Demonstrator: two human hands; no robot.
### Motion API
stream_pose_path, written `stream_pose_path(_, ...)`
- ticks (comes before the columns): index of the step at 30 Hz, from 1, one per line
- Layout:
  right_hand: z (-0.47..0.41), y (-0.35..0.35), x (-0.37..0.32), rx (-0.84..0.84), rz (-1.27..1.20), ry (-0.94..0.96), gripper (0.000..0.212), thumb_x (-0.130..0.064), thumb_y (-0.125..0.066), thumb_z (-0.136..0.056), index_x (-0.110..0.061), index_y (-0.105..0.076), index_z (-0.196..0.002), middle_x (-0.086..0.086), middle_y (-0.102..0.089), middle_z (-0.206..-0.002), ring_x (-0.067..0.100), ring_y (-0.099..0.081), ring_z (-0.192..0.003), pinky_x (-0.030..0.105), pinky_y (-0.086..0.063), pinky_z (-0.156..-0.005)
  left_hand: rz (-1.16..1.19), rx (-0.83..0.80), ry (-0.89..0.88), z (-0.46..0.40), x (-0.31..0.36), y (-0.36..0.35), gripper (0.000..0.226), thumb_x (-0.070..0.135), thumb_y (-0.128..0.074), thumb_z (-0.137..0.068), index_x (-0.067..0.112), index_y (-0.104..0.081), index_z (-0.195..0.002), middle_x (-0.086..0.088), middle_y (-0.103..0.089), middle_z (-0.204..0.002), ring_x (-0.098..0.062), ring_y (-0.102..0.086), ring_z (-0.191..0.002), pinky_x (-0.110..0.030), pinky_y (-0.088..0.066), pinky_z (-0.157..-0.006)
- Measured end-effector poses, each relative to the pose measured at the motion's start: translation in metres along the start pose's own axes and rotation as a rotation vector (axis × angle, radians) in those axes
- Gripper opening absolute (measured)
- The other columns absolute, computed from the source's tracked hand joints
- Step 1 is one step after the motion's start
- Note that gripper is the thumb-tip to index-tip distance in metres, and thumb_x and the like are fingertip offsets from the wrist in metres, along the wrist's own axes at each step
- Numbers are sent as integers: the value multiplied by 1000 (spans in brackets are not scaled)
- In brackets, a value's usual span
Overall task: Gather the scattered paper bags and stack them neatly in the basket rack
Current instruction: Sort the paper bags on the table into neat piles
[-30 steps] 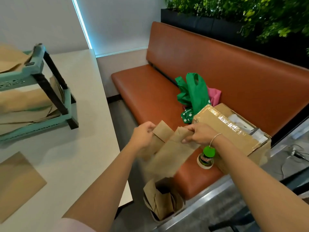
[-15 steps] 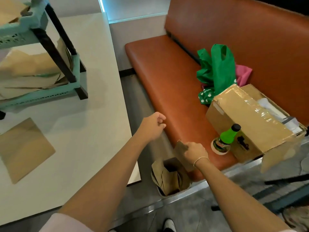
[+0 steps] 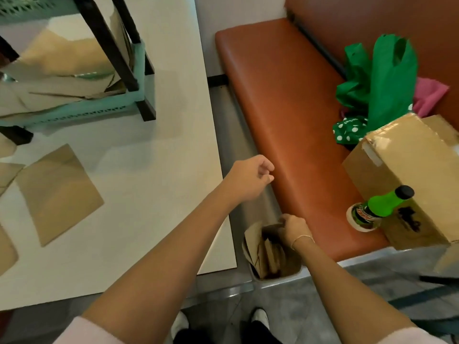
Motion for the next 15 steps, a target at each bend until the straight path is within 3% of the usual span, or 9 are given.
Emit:
stream_pose_path(4,-2,38,-37,99,-2,69,35,-12,-56,-87,-18,-57,-122,9,-61,-121,26,-59,-108,36,-48,-96,16,27,-19,-2,5,18,22,23,-55,-94,17,-57,-115,0,-63,-113,-11,-56,-98,-19,-39,-85)
stream_pose_path(10,19,110,-114,393,-107,176,34,-14,-54,-85,-21,-60,-118,6,-64,-119,27,-59,-109,37,-48,-97,32,78,-49,7,5,60,22,22,-56,-93,16,-57,-115,-2,-63,-114,-14,-57,-98,-19,-39,-84)
stream_pose_path(15,45,139,-199,470,-129,297,35,-12,-54,-85,-20,-60,-119,5,-65,-117,25,-59,-108,32,-45,-96,30,157,-23,22,-20,123,24,23,-54,-94,17,-57,-117,-2,-60,-119,-12,-52,-92,-21,-40,-79)
Point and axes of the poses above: each hand's wrist, its own z-axis away from the middle knuckle, its own y-axis out of the back of the hand, x = y × z, the point moved 5 cm from there along -z, towards the middle knuckle
